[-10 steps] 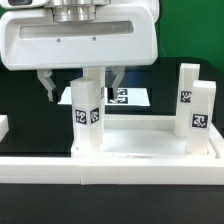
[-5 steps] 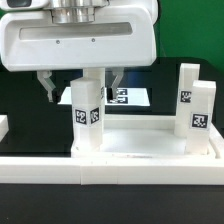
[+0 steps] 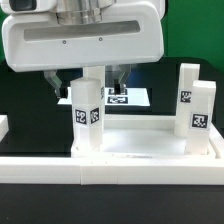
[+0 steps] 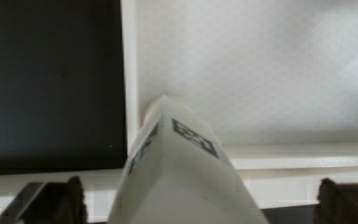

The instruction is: Assemble desk

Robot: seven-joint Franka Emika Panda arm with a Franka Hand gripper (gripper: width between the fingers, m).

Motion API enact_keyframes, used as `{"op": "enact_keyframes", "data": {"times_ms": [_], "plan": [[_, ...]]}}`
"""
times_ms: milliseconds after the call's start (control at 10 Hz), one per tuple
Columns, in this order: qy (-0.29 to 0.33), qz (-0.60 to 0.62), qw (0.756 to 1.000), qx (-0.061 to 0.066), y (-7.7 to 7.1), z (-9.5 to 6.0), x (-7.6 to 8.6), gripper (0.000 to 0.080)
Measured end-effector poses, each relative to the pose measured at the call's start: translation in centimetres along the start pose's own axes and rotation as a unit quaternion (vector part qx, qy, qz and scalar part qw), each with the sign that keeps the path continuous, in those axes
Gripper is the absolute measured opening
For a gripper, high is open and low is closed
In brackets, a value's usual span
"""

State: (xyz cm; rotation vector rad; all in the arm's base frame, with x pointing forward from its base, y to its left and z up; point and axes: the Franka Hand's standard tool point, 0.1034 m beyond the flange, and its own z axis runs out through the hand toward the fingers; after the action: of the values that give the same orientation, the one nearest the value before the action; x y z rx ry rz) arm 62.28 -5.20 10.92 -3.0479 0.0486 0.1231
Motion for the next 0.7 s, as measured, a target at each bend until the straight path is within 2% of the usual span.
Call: {"op": "enact_keyframes", "data": {"times_ms": [100,300,700], "plan": [[0.0,-0.03,1.0,-0.001,0.16,-0.01,-0.01,0.0649],[-0.006,-0.153,0.988,-0.011,1.14,0.01,-0.18,0.0649],[-0.013,-0.29,0.957,-0.022,1.07,0.01,-0.17,0.0649]]}}
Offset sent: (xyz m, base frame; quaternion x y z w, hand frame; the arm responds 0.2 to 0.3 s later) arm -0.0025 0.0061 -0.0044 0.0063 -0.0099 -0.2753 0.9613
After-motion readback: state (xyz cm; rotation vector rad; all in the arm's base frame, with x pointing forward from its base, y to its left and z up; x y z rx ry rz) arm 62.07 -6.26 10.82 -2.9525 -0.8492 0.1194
